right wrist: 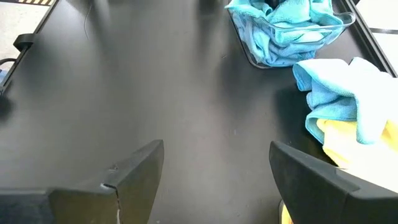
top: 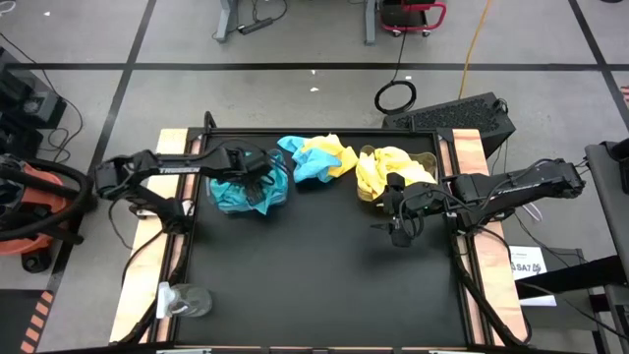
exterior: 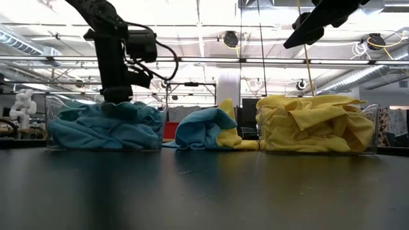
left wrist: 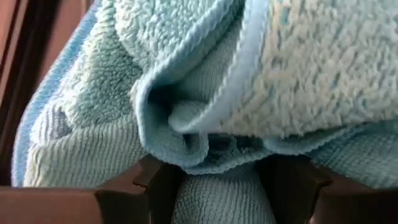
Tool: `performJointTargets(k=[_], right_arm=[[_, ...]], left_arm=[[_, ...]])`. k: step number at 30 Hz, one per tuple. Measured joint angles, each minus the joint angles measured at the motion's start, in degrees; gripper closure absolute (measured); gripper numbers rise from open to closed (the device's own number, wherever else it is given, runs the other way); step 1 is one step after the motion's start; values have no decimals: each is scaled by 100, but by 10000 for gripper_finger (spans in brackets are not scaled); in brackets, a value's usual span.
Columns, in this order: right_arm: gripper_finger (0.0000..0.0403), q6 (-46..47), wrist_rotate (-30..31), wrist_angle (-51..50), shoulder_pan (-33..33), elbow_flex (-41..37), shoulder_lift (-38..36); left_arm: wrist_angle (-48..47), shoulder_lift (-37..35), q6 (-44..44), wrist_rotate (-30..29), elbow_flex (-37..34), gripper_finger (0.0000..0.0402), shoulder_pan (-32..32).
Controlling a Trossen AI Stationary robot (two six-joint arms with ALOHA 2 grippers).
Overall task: Sort microfiber towel by color & place in baskets
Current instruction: Put the blue microfiber cloth into the left transparent bin
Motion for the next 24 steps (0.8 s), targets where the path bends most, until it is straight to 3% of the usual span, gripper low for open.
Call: performJointTargets(k=[7, 24], right_arm=[[117, -1, -2, -3, 0, 0, -1], [117, -49, -2, -19, 0, 0, -1]], left_arm=[[-111, -46, -25, -1, 66, 191, 0], [-648, -1320, -191, 372, 951, 191, -37]])
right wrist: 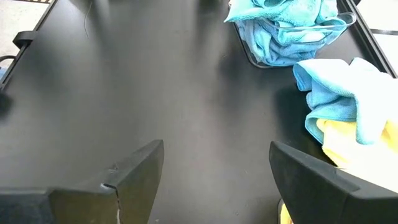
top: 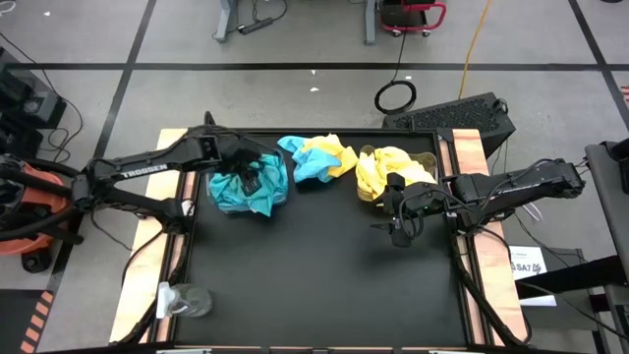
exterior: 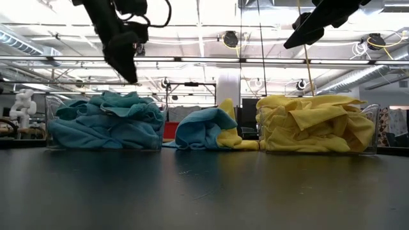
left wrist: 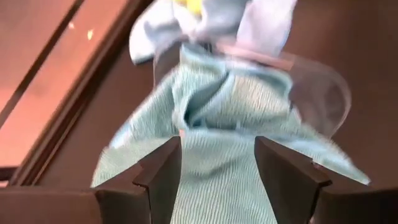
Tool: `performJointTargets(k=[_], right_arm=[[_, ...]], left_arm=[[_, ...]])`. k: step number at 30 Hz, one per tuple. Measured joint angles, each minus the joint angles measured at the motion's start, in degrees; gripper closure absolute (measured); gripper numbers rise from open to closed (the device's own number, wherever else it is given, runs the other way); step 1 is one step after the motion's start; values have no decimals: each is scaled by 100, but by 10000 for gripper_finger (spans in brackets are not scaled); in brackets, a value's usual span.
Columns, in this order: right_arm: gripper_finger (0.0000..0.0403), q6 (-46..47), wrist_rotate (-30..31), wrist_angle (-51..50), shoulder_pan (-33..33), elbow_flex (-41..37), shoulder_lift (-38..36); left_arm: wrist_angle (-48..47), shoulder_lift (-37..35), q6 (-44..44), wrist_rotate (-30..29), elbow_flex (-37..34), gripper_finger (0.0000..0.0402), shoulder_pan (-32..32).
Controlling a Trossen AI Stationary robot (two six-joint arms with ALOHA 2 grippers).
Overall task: Sort microfiber towel by color & place in baskets
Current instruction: Put the blue microfiber cloth into the left transparent bin, then put the yellow microfiber cloth into the right transparent bin
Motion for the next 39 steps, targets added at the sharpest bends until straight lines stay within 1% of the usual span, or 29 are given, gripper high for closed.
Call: performJointTargets(k=[2, 5, 7, 11, 18, 24, 30, 32, 35, 39], right_arm=[[117, -6, 0, -1, 0, 0, 1], [117, -29, -2, -1, 0, 0, 0], [117, -38, 0, -1, 0, 0, 1], [117, -35, 0, -1, 0, 0, 0], [117, 17, 1, -3, 0, 0, 8], [117, 101, 259, 0, 0, -2, 132], [117, 41, 262, 49, 0, -2, 435], [117, 19, 264, 171, 0, -2, 567], [117, 6, 260, 288, 1, -2, 745], [117, 8, 256, 327, 2, -2, 941]], left_arm=[[224, -38, 8, 54, 23, 191, -1], [733, -30, 173, 339, 25, 191, -7], [1191, 38, 321, 442, 27, 191, -58], [2214, 285, 627, 451, 28, 191, -181], [3914, 1096, 1232, 449, 32, 191, -302], [5079, 1886, 1671, 442, 46, 191, -220], [5271, 2656, 1667, 437, 635, 191, 44], [5177, 2927, 1658, 555, 922, 191, 121], [4803, 3342, 1656, 748, 1427, 191, 187], [4000, 3836, 1667, 746, 2124, 191, 300]])
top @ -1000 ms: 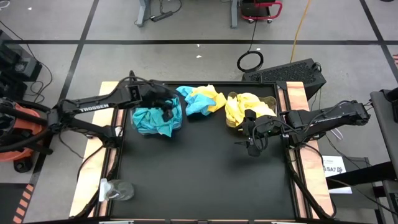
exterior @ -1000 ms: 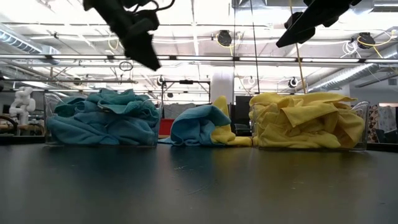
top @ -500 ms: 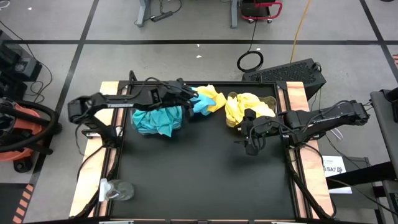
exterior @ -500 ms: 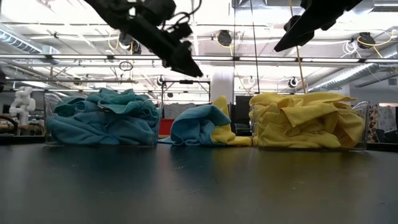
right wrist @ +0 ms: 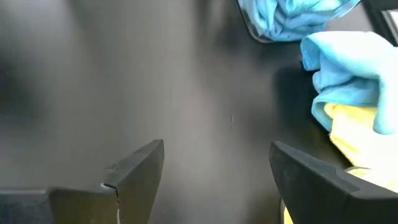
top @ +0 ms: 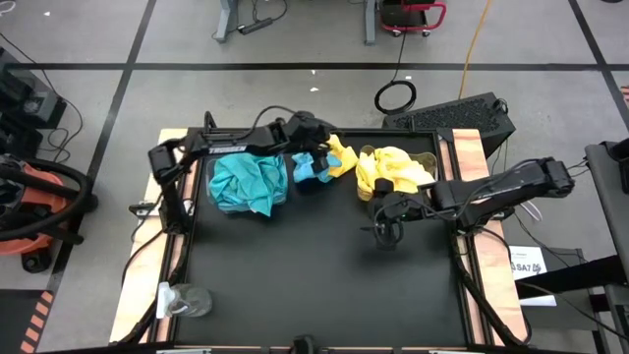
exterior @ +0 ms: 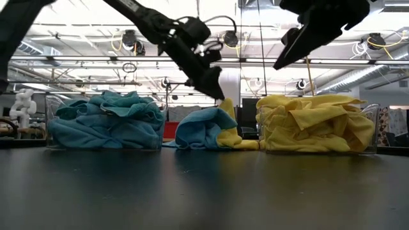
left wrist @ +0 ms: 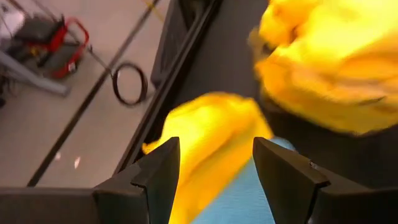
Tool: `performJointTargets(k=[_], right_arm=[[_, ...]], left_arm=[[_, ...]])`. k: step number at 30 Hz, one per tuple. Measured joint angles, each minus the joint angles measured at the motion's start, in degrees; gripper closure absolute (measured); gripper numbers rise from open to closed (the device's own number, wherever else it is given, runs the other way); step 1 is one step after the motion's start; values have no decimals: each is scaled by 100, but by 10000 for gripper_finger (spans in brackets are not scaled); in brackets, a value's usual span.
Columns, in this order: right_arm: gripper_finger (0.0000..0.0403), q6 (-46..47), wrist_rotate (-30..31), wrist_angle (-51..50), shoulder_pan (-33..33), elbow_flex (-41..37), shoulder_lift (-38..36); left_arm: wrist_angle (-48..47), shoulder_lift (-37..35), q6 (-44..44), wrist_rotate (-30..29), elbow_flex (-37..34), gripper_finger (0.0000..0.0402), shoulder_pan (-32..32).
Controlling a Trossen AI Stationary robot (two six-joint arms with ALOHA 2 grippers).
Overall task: Sort microfiber towel by color & place in baskets
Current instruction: Put the yellow microfiber cloth into the right transparent bin
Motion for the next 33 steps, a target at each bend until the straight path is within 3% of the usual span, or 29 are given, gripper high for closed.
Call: performJointTargets(k=[13, 16, 22, 33], right_arm=[[117, 192, 5, 282, 295, 0, 239], [117, 211, 10, 312, 335, 0, 239], [117, 348, 182, 327, 339, 0, 237], [117, 665, 1341, 214, 337, 0, 235]], left_arm=[[-297, 732, 72, 383, 561, 196, 142], [-326, 721, 161, 432, 568, 231, 107], [-548, 690, 413, 638, 568, 382, 47], [-989, 3, 550, 551, 564, 397, -220]])
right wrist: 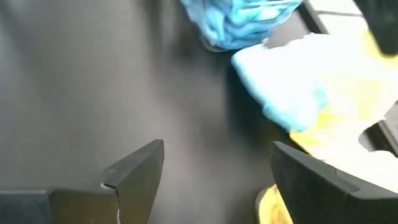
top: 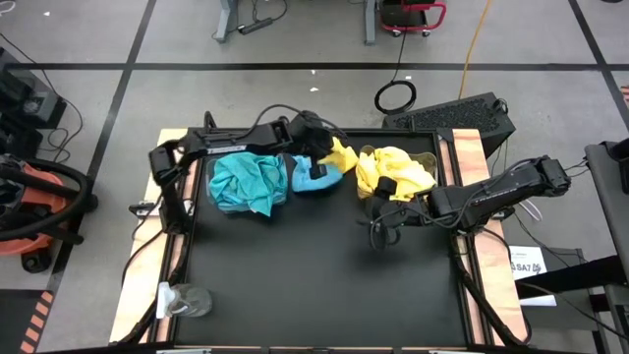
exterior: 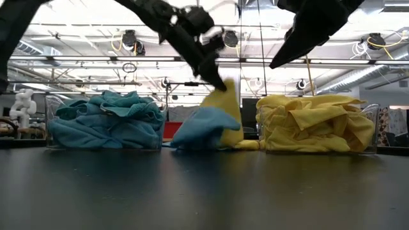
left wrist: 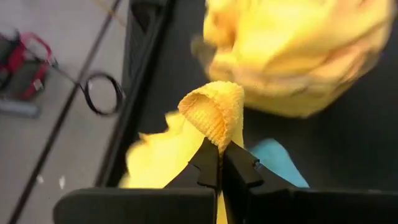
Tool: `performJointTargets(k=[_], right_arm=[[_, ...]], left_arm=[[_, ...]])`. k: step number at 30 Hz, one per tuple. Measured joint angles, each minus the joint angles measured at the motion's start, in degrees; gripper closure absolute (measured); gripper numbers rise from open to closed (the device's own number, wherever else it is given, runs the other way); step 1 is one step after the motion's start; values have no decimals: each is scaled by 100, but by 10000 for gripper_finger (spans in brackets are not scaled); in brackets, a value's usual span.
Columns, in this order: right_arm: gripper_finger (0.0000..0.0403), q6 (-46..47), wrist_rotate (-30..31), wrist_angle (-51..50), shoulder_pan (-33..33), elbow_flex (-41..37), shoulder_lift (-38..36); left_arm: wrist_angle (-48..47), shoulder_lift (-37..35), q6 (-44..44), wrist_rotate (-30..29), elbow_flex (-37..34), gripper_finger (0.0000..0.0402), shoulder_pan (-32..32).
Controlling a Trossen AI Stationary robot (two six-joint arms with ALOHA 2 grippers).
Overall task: Sort microfiber towel by color & place in baskets
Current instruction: Put the yellow microfiber cloth into the right transparent bin
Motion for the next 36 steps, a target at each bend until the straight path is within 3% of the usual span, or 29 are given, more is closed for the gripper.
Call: performJointTargets(k=[17, 26, 33, 36], right_arm=[[117, -141, 949, 847, -517, 0, 364], [117, -704, 1513, 2060, -732, 0, 1100], [117, -1065, 1460, 3097, -899, 0, 1545], [117, -1204, 1124, 3489, -992, 0, 1698]], left_arm=[[-89, -1836, 32, -170, 2, 400, -521], [-268, -2007, 31, -193, 2, 401, -851], [-368, -2006, 38, -193, 2, 401, -1065], [-355, -2006, 73, -194, 2, 401, -1168]])
